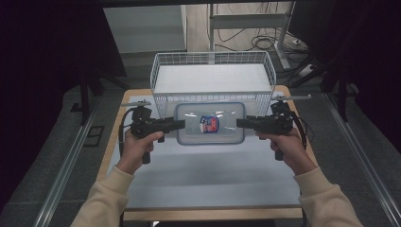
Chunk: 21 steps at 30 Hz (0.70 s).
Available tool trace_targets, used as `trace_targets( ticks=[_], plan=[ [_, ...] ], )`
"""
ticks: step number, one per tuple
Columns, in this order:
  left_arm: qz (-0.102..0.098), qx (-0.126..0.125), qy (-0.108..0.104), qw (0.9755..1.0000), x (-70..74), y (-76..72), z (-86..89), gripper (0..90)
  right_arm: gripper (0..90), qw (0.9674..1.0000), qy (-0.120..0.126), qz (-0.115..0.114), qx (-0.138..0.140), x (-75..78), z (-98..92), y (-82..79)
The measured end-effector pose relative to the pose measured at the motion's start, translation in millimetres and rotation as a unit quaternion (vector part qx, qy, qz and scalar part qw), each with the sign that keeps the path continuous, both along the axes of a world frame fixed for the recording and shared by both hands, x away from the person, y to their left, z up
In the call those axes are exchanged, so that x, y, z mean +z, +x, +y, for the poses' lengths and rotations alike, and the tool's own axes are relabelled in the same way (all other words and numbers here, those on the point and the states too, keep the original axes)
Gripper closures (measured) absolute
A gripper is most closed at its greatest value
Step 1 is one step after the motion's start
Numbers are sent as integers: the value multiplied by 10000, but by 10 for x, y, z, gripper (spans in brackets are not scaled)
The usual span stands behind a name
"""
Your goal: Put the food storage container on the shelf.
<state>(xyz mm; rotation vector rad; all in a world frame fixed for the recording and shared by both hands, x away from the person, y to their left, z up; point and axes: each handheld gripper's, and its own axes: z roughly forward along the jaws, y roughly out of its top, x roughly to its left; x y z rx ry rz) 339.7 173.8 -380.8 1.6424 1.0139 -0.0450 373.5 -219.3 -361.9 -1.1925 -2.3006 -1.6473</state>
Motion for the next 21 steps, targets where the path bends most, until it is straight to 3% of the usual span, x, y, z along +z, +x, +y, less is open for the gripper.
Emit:
trace_targets(
  ticks=[14,21],
  plan=[
    [-215,-99,-68,9997,333,252,-4,492,534,9997,-96,-222,-70,405,-5,164],
    [-239,-105,-42,9996,468,413,-32,492,534,9996,-71,-271,-84,524,-34,311]
  ],
)
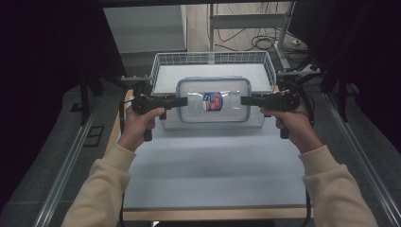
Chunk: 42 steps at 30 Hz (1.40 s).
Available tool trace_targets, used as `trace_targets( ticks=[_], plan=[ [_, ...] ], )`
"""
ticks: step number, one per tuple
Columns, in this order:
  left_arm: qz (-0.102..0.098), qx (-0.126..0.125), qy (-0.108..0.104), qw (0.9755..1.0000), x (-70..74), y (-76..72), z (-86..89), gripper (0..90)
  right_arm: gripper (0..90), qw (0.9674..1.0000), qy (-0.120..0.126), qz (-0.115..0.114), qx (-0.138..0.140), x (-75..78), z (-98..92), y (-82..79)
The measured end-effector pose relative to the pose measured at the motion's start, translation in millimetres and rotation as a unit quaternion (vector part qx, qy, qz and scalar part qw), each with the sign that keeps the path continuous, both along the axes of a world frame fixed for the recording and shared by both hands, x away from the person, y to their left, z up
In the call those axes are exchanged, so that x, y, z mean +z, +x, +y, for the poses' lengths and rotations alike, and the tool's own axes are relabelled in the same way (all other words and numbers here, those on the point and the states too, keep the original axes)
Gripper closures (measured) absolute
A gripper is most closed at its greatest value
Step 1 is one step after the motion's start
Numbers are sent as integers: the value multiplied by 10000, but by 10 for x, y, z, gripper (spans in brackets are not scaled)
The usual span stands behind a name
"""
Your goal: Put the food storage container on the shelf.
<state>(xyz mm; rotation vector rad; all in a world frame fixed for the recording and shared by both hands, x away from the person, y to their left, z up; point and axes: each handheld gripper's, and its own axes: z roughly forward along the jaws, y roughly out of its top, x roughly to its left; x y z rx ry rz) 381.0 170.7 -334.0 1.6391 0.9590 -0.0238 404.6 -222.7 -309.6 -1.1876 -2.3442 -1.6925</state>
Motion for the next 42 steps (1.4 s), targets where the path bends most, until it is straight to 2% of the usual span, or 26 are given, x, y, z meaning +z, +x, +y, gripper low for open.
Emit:
trace_targets(
  ticks=[9,14,16,20,23,26,33,42],
  plan=[
    [-1,-5,-37,10000,129,312,-19,492,534,10000,-6,11,-16,149,-26,287],
    [96,10,-70,9999,177,521,-20,492,534,9999,-3,114,-54,218,-26,485],
    [119,49,-118,9998,206,595,-20,492,534,9999,28,134,-73,229,-26,557],
    [139,40,-84,9999,262,739,-12,492,534,9998,102,174,-91,268,-28,707],
    [168,60,-59,9998,262,849,-14,493,533,9994,145,317,-76,258,-35,841],
    [175,91,-68,9998,251,944,-10,493,533,9991,199,365,-83,226,-41,960],
    [310,142,-214,9992,165,1086,27,493,534,9987,161,480,-104,194,-3,1125],
    [475,206,-298,9982,132,1169,47,492,530,9981,117,589,-145,172,24,1211]
  ],
)
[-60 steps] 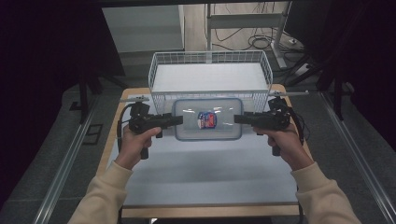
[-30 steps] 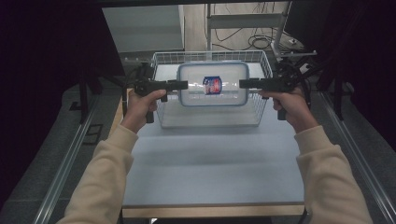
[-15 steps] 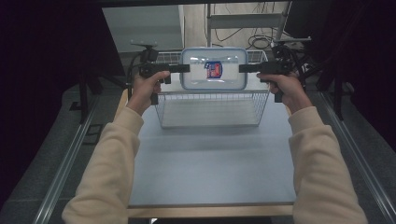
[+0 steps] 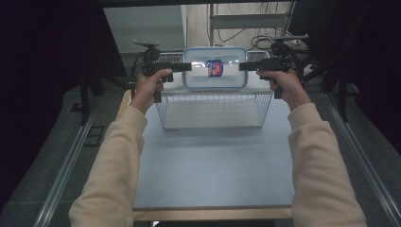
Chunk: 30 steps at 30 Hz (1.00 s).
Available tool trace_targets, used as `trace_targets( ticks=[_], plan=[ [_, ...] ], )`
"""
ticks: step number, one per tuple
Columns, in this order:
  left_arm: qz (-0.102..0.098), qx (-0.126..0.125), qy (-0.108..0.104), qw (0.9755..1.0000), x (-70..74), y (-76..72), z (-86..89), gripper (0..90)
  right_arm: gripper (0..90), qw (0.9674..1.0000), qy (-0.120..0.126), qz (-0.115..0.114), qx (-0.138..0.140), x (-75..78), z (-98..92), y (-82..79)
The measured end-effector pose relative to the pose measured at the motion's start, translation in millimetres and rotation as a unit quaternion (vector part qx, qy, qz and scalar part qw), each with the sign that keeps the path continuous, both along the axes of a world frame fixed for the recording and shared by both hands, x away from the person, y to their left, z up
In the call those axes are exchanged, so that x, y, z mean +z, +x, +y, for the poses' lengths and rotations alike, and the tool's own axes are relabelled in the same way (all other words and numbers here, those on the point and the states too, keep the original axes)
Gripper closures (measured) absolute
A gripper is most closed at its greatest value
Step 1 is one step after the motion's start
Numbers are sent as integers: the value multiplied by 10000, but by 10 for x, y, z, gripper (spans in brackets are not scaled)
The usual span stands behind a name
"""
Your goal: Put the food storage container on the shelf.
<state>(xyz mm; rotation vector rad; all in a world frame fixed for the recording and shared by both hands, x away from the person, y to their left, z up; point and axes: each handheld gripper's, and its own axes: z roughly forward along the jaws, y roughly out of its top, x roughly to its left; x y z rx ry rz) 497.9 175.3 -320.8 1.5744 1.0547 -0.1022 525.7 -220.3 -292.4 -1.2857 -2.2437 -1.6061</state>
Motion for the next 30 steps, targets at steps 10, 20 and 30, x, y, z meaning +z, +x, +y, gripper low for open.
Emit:
trace_targets(
  ticks=[10,20,30],
  plan=[
    [246,189,-126,9994,10,91,-26,485,508,9994,79,254,-216,-12,11,80],
    [434,304,-356,9980,-43,193,-22,479,501,9958,336,663,-529,-50,18,173],
    [621,480,-410,9961,-93,280,-50,458,484,9903,486,1032,-789,-93,2,225]
  ],
)
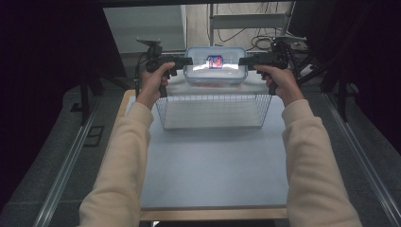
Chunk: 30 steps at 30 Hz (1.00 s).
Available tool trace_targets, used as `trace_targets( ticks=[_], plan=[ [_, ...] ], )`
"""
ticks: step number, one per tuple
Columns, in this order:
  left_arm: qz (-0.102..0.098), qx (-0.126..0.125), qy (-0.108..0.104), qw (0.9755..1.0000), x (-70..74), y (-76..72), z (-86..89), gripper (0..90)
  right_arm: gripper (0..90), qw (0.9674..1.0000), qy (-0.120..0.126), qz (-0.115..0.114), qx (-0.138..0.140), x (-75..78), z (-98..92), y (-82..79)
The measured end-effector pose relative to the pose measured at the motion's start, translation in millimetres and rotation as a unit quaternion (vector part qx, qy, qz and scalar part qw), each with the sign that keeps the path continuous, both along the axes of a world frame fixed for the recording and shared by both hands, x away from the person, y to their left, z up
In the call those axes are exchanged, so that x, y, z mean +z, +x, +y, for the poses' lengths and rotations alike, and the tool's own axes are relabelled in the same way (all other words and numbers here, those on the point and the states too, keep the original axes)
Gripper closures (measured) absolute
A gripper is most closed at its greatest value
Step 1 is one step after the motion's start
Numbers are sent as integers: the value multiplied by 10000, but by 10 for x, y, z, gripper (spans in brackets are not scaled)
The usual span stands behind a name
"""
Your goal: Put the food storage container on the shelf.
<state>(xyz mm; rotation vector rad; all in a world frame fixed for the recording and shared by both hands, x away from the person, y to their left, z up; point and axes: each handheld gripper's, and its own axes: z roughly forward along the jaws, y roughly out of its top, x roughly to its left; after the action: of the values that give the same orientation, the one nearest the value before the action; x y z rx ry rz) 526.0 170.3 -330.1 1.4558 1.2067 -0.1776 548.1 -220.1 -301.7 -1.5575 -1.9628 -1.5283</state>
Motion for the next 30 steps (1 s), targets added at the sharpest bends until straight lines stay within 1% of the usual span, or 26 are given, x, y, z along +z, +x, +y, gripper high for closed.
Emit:
trace_targets(
  ticks=[1,2,4,5,7,9,13,14,17,18,20,22,24,25,27,30],
  plan=[
    [28,26,-2,10000,-6,9,-3,455,478,10000,24,71,-55,-4,4,2],
    [74,65,18,9999,-19,24,-10,449,471,9999,7,86,-90,-8,5,5],
    [128,102,131,9998,-42,43,-28,431,449,9996,-146,113,-231,-18,19,9],
    [120,117,92,9998,-52,47,-27,431,458,9992,-279,96,-284,-18,23,6],
    [139,130,59,9998,-60,49,-29,426,466,9990,-255,48,-366,-18,28,2],
    [112,143,88,9998,-55,42,-32,426,460,9988,-256,49,-415,-20,34,-5],
    [-1,188,211,9996,-28,7,-20,414,440,9978,-364,-137,-534,-5,58,-49],
    [-65,233,251,9994,-13,-13,-6,413,440,9973,-356,-285,-580,11,56,-78],
    [-191,238,247,9992,16,-53,16,401,421,9965,-450,-512,-488,61,45,-145],
    [-257,251,308,9989,32,-83,28,397,415,9962,-489,-553,-452,72,41,-160],
    [-300,239,393,9985,47,-124,42,384,400,9955,-560,-681,-353,97,20,-207],
    [-389,289,523,9975,65,-183,49,375,392,9946,-573,-805,-305,114,-10,-256],
    [-425,247,566,9972,78,-233,53,366,389,9929,-662,-947,-267,121,-37,-303],
    [-475,207,644,9966,88,-274,55,359,384,9921,-706,-1008,-233,119,-53,-326],
    [-568,171,821,9949,103,-335,53,356,378,9916,-731,-1061,-142,108,-92,-377],
    [-653,81,968,9931,115,-418,52,346,370,9896,-846,-1165,-12,96,-131,-459]
  ],
)
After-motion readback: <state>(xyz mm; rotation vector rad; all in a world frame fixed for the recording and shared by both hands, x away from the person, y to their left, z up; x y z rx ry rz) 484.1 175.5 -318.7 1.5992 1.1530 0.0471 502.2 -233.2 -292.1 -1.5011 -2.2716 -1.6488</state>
